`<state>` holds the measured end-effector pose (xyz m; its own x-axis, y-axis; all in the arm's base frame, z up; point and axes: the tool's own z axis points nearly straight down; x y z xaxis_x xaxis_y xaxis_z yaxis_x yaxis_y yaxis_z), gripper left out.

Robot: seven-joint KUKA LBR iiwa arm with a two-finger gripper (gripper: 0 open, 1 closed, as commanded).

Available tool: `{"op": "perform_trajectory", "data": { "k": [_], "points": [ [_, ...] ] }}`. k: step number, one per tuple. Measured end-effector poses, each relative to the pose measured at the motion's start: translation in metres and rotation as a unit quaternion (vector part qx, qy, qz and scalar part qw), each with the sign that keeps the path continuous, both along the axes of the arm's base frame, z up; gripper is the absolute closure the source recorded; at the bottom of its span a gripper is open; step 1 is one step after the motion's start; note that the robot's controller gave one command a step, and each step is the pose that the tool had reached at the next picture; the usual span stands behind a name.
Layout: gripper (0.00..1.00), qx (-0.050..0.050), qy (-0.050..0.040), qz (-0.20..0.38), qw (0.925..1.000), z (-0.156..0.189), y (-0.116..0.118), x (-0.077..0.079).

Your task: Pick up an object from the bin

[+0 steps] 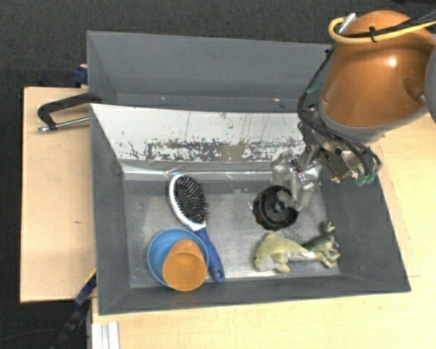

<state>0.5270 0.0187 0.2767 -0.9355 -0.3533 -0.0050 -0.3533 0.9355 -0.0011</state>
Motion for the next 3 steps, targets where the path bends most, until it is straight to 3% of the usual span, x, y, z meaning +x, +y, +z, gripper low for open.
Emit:
{"op": "perform_trajectory", "data": {
  "k": [1,2,3],
  "points": [
    [1.0,-0.001,-0.0011,0.228,0.9737,-0.01,-0.004,0.014],
    [1.0,0.0,0.0033,0.145,0.9895,-0.084,-0.039,0.011],
    [1.0,0.0,0.0069,0.132,0.9912,-0.141,-0.092,-0.035]
  ]
}}
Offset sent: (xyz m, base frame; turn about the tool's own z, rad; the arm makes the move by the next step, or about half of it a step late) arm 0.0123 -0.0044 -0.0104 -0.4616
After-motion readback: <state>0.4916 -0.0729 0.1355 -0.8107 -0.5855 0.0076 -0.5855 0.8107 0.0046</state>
